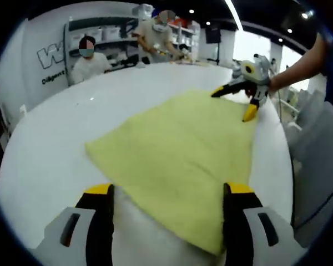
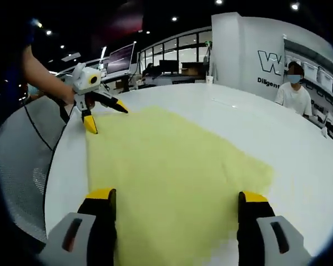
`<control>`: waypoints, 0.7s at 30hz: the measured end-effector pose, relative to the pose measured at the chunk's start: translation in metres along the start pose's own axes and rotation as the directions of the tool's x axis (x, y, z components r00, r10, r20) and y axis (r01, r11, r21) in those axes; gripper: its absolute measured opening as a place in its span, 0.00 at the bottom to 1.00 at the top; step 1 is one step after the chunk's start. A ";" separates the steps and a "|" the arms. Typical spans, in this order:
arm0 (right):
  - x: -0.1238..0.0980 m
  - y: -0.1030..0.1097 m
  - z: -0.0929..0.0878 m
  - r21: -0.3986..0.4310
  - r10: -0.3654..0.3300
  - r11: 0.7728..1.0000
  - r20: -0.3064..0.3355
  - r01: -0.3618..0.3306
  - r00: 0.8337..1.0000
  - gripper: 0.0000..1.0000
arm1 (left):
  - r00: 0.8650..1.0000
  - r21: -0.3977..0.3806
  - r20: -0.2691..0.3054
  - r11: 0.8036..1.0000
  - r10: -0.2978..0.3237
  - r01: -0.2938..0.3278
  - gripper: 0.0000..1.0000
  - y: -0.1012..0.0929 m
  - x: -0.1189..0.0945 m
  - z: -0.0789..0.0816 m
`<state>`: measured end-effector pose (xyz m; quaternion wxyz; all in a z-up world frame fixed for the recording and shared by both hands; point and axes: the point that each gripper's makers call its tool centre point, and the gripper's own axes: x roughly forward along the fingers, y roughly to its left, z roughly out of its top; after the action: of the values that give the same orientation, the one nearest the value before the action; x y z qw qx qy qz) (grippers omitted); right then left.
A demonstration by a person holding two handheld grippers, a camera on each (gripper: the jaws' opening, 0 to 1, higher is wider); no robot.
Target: Fold the garment on the visible template until the final outline fits inside the template.
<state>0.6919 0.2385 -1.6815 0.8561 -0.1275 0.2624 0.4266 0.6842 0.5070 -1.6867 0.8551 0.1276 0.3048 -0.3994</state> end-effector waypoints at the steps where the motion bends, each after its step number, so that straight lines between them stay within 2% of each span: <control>1: 0.000 -0.001 -0.002 0.001 0.001 1.000 0.000 -0.001 1.000 0.90 | 1.000 -0.001 0.002 1.000 0.003 -0.003 0.76 0.003 -0.003 -0.003; 6: -0.006 0.003 -0.007 0.002 0.004 1.000 -0.015 -0.003 1.000 0.87 | 1.000 -0.006 -0.010 1.000 0.008 -0.008 0.74 0.002 -0.006 -0.004; 8: -0.009 0.003 -0.009 0.000 0.002 1.000 -0.022 -0.002 1.000 0.87 | 0.999 0.025 -0.027 1.000 0.017 -0.016 0.74 0.003 -0.014 -0.003; 13: -0.017 -0.002 -0.016 0.009 -0.019 1.000 -0.045 0.019 0.999 0.95 | 0.998 0.063 -0.063 0.998 0.030 -0.026 0.74 0.011 -0.025 -0.013; 15: -0.024 -0.005 -0.021 -0.008 -0.025 1.000 -0.064 0.024 0.998 0.96 | 0.995 0.089 -0.088 0.995 0.042 -0.034 0.75 0.007 -0.031 -0.015; 17: -0.031 -0.006 -0.026 -0.017 -0.029 0.999 -0.081 0.028 0.996 0.96 | 0.990 0.112 -0.130 0.993 0.056 -0.042 0.77 0.012 -0.038 -0.022; 21: -0.042 -0.003 -0.031 -0.031 -0.039 0.999 -0.102 0.036 0.994 0.99 | 0.988 0.108 -0.144 0.993 0.063 -0.047 0.85 0.009 -0.047 -0.025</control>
<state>0.6630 0.1947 -1.6835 0.8475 -0.1665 0.2972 0.4071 0.6579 0.5524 -1.6771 0.8332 0.2095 0.3420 -0.3806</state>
